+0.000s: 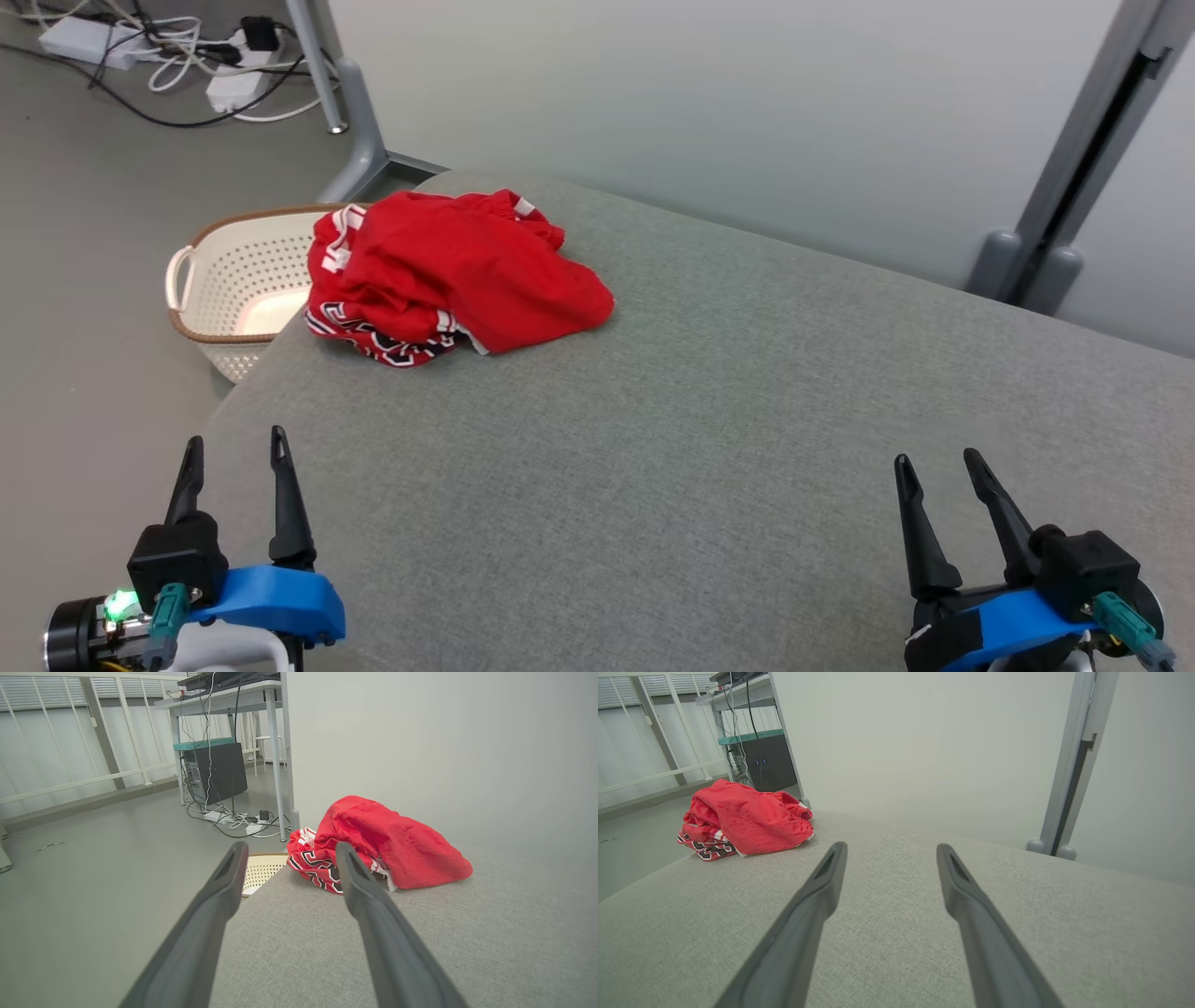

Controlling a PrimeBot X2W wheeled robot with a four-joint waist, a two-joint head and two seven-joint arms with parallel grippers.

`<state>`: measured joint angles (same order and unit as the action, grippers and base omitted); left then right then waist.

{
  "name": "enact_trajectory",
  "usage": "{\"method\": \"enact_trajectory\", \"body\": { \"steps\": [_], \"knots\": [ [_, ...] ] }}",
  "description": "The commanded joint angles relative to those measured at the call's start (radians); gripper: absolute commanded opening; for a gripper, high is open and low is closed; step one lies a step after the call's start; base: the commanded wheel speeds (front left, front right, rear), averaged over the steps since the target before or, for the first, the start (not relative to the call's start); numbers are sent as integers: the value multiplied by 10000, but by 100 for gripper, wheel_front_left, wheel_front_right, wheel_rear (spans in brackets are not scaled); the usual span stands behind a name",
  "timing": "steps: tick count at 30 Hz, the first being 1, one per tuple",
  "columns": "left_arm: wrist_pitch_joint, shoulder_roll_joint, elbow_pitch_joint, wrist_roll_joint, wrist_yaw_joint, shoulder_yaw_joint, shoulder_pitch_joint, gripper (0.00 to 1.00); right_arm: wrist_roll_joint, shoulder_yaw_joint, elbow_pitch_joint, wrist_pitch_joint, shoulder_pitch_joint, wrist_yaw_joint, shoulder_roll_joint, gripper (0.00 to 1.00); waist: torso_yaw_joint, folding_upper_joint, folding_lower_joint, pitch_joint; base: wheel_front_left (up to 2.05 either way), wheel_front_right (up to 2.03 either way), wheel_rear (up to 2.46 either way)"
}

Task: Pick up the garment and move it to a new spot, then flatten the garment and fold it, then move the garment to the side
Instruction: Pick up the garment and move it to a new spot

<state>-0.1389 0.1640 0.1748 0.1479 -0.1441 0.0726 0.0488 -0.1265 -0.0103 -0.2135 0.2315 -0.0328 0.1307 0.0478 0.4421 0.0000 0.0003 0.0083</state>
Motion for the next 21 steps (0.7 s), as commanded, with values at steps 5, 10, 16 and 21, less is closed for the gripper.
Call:
{"method": "enact_trajectory", "body": {
  "steps": [5,10,16,21],
  "knots": [
    [-4,148,-101,106,-94,-148,-158,100,-62,58,-127,74,-178,2,46,100,613,0,-3,191,0,0,0],
    [-33,206,-177,188,-159,-187,-273,100,-73,158,-168,90,-189,2,45,100,641,0,-3,212,0,0,0],
    [-86,248,-220,313,-170,-274,-52,100,27,188,-174,29,-251,2,46,100,414,0,-3,328,0,0,0],
    [-511,496,-416,525,-143,-661,713,100,219,171,1,-83,-387,2,46,100,-18,0,-3,617,0,0,0]
  ]
}}
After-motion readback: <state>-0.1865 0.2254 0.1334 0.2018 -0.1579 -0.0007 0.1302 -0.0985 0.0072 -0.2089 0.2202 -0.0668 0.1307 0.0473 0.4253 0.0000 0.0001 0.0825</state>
